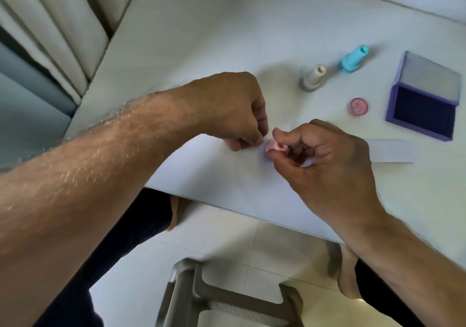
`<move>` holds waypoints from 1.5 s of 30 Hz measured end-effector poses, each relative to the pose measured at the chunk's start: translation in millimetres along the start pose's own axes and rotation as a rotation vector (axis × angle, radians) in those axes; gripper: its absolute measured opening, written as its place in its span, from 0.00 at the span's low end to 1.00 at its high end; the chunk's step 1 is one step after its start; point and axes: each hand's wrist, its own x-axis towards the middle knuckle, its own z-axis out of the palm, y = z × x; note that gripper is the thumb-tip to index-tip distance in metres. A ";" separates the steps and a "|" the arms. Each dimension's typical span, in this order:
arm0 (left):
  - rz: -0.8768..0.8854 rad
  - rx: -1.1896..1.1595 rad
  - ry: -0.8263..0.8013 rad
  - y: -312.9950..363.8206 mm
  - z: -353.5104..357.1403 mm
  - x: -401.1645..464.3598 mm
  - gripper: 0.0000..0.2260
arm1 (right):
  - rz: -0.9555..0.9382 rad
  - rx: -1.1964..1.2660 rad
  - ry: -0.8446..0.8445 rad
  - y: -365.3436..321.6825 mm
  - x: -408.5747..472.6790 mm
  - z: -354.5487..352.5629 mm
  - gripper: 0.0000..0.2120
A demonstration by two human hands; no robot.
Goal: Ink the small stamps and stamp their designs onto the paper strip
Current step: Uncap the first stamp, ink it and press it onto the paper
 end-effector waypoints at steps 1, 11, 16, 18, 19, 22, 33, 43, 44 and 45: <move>-0.006 0.009 0.008 0.8 -0.2 0.2 0.03 | -0.013 -0.021 0.003 -0.9 0.0 0.0 0.03; 0.013 0.163 0.084 7.9 2.4 -1.8 0.02 | -0.121 -0.288 -0.115 -11.9 1.9 -13.6 0.09; 0.040 0.241 0.128 14.2 2.7 -6.2 0.04 | -0.111 -0.333 -0.150 -12.9 3.4 -10.8 0.05; 0.061 0.285 0.157 14.8 4.9 -7.2 0.07 | -0.086 -0.342 -0.153 -13.3 3.0 -9.9 0.04; 0.077 0.314 0.188 14.8 7.4 -7.4 0.09 | -0.076 -0.343 -0.158 -13.5 3.2 -10.0 0.04; 0.117 0.380 0.273 14.8 15.2 -5.7 0.07 | -0.058 -0.324 -0.160 -13.3 4.3 -11.1 0.03; 0.075 0.285 0.176 18.3 10.4 -2.7 0.09 | -0.084 -0.341 -0.216 -12.0 4.8 -13.8 0.04; 0.056 0.266 0.107 16.2 6.1 6.2 0.09 | -0.124 -0.358 -0.248 -10.9 7.3 -15.7 0.06; 0.056 0.261 0.106 16.1 6.0 6.4 0.09 | -0.127 -0.361 -0.253 -11.2 8.1 -16.1 0.06; 0.056 0.259 0.105 16.1 5.9 6.5 0.09 | -0.131 -0.362 -0.257 -11.7 8.5 -16.2 0.06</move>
